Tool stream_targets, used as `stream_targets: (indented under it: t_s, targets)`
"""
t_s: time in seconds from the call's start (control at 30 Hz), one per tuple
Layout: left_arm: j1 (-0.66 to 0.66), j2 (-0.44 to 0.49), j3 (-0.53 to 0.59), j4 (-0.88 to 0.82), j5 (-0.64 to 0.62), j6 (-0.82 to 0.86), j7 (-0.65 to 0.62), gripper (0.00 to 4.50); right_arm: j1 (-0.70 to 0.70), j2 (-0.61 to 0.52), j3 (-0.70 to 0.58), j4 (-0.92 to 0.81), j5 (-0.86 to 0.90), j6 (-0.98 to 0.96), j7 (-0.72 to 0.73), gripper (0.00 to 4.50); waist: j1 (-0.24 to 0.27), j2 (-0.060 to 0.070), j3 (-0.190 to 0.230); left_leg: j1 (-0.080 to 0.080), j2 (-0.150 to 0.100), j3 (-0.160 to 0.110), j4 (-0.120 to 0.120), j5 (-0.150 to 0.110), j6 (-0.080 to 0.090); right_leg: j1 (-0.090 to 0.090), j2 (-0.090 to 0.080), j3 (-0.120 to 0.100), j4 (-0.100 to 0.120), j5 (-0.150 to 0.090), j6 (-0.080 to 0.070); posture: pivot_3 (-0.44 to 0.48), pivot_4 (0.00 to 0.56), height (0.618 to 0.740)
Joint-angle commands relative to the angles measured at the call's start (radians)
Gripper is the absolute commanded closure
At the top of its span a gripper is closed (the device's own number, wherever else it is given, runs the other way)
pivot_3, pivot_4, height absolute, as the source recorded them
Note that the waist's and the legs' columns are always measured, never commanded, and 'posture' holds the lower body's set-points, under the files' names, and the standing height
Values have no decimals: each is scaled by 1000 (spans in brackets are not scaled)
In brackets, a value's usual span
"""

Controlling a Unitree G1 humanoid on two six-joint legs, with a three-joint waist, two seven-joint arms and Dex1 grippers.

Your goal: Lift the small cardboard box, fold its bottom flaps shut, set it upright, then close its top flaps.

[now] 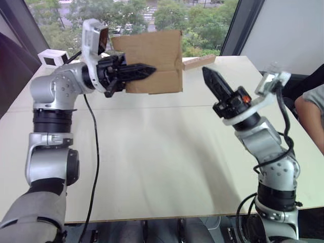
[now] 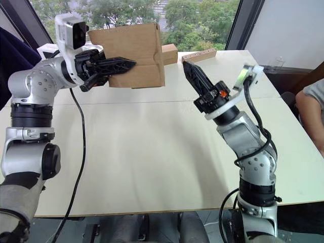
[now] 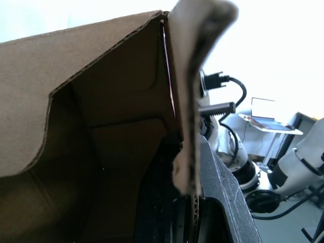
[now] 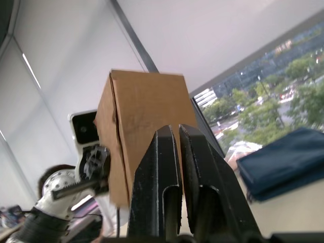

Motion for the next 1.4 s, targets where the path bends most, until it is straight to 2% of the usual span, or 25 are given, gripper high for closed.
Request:
stream_targets:
  t_s: [0.03, 0.47, 0.63, 0.77, 0.9, 1.0, 1.1, 1.17, 1.3, 1.4]
  targets:
    - [-27, -1, -1, -21, -7, -5, -7, 4500, -50, 29, 45, 10, -54, -15, 10, 4466, 0, 0, 0, 0, 0, 0, 0, 0, 0, 0, 0, 0, 0, 0, 0, 0, 150, 740]
    - [18, -9, -57, -74, 12, 6, -18, 4500, -14, 105, 163, -15, -122, 24, 43, 4466, 0, 0, 0, 0, -1, 0, 0, 0, 0, 0, -1, 0, 0, 0, 0, 0, 150, 740]
    - [16, -2, -71, -69, 29, -2, -20, 4500, 7, 98, 143, -39, -129, 27, 29, 4466, 1, 0, 0, 0, -1, 0, 0, 0, 0, 0, -1, 0, 0, 0, 0, 0, 150, 740]
    - [-6, 35, -126, -69, 106, -26, -9, 4500, 80, 22, 40, -111, -71, 48, -3, 4466, 4, 0, 0, 0, -1, 0, 0, 0, 0, 0, -1, 0, 0, 0, 0, 0, 150, 740]
    - [-49, 98, -264, -111, 240, -60, -25, 4500, 207, -120, -79, -182, 27, 109, -11, 4466, 8, 0, 0, 0, -1, 0, 0, 0, 0, 1, -2, 0, 0, 0, 0, 0, 150, 740]
    - [-110, 150, -428, -126, 364, -116, -127, 4500, 319, -269, -143, -231, 84, 182, 31, 4466, 7, 0, 0, 0, -2, 0, 0, 0, 0, 1, -2, 0, -1, 0, 0, 0, 150, 740]
    - [-177, 147, -560, -110, 450, -150, -156, 4500, 392, -400, -161, -285, 98, 236, 87, 4466, 7, 0, 0, 0, -2, 0, 0, 0, 1, 2, -1, 0, -1, 0, 0, 0, 150, 740]
    - [-222, 113, -635, -91, 540, -172, -154, 4500, 427, -489, -158, -329, 88, 270, 121, 4466, 6, 0, 0, 0, -1, 0, 1, -1, 1, 3, 0, 0, -2, 0, 0, 0, 150, 740]
    - [-281, 59, -757, -68, 650, -186, -153, 4500, 465, -581, -129, -394, 38, 292, 146, 4466, 6, 0, 0, 0, -1, 0, 1, -1, 3, 3, 1, 0, -2, 0, 0, 0, 150, 740]
    - [-283, 92, -888, -160, 637, -197, -156, 4500, 474, -588, -102, -423, 1, 287, 120, 4466, 1, 0, 0, 0, 0, 0, 1, -2, 4, 2, 2, 1, -2, 0, 0, 0, 150, 740]
